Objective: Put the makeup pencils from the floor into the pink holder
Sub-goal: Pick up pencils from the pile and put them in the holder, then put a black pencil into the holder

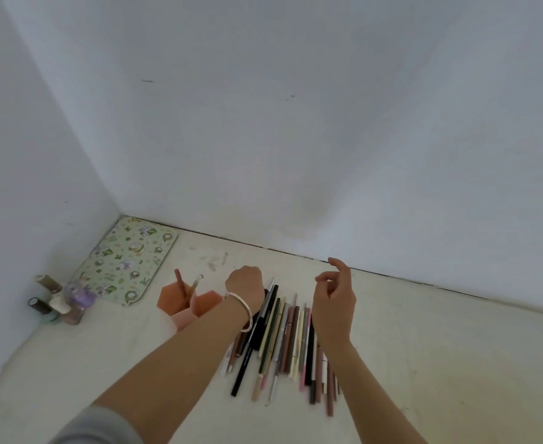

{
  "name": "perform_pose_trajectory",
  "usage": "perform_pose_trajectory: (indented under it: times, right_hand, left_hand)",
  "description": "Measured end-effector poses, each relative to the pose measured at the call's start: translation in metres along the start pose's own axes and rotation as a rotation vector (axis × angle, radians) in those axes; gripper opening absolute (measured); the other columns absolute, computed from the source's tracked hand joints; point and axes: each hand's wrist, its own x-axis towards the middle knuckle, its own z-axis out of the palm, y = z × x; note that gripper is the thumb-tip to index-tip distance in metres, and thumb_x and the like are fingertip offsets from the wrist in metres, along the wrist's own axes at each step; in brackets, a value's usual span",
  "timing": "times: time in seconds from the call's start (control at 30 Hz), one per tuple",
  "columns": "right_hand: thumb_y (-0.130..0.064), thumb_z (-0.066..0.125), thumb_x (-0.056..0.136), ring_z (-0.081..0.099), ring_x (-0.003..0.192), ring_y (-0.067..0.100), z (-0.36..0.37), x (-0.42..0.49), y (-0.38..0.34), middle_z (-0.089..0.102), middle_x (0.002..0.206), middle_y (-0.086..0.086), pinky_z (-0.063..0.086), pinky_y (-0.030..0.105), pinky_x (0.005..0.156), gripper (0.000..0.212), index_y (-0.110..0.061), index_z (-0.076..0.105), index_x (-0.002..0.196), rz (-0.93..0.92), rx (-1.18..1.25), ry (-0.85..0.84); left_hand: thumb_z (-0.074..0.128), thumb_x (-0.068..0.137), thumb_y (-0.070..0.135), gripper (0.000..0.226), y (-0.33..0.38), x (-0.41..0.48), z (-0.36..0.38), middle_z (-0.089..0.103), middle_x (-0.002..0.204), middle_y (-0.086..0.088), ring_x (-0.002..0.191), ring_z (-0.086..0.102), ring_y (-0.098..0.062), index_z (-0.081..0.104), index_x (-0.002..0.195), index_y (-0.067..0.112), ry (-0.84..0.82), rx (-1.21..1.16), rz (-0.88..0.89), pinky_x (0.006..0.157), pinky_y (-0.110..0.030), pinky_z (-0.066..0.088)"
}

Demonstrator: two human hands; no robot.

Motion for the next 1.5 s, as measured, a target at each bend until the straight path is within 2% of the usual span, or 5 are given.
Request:
perform_pose_trajectory:
  times: [0.3,0.7,0.93,1.2,1.5]
  right_hand:
    - [-0.004,0.046,0.095,0.049,0.048,0.003,0.019,0.008,0.012,0.061,0.072,-0.007,0.044,0.017,0.047,0.031,-0.022,0.055,0.118,0.079,-0.107,-0.147]
    - [-0.008,0.043,0.096,0.057,0.098,0.025,0.091,0.019,0.021,0.066,0.099,0.01,0.05,0.036,0.083,0.008,-0.01,0.047,0.102,0.054,-0.815,-0.537]
    - [-0.008,0.059,0.082,0.036,0.047,0.023,0.064,0.055,-0.009,0.037,0.05,0.012,0.033,0.028,0.051,0.03,-0.004,0.049,0.054,0.223,-0.335,-0.281]
    - [-0.006,0.061,0.085,0.065,0.064,0.012,0.056,0.03,-0.107,0.067,0.079,0.002,0.057,0.033,0.071,0.011,-0.016,0.066,0.085,0.185,0.374,-0.102]
    - [-0.001,0.06,0.087,0.062,0.08,0.003,0.094,-0.078,-0.117,0.065,0.09,-0.003,0.049,0.012,0.074,0.02,-0.019,0.063,0.097,-0.153,0.324,-0.188]
  left_hand:
    - [0.048,0.09,-0.006,0.032,-0.005,-0.003,-0.008,0.063,0.116,-0.01,0.109,0.063,-0.026,0.061,0.116,0.006,-0.009,0.047,0.03,0.085,-0.03,0.051]
    - [0.069,0.08,0.009,0.021,-0.046,-0.048,-0.154,0.068,0.074,0.007,0.063,0.065,0.003,0.063,0.09,0.026,0.394,-0.936,0.111,0.044,-0.005,0.042]
    - [0.066,0.082,0.005,0.024,-0.1,-0.071,-0.167,0.069,0.079,0.007,0.061,0.066,0.002,0.068,0.1,0.021,0.658,-1.056,0.029,0.05,-0.007,0.046]
    - [0.067,0.084,0.001,0.025,-0.146,-0.087,-0.101,0.067,0.08,0.013,0.073,0.067,-0.002,0.063,0.096,0.023,0.881,-1.03,-0.021,0.068,-0.017,0.056]
    - [0.055,0.086,-0.002,0.036,-0.168,-0.102,-0.05,0.061,0.108,0.008,0.099,0.059,-0.007,0.061,0.107,0.026,0.686,-0.896,-0.049,0.084,-0.022,0.052]
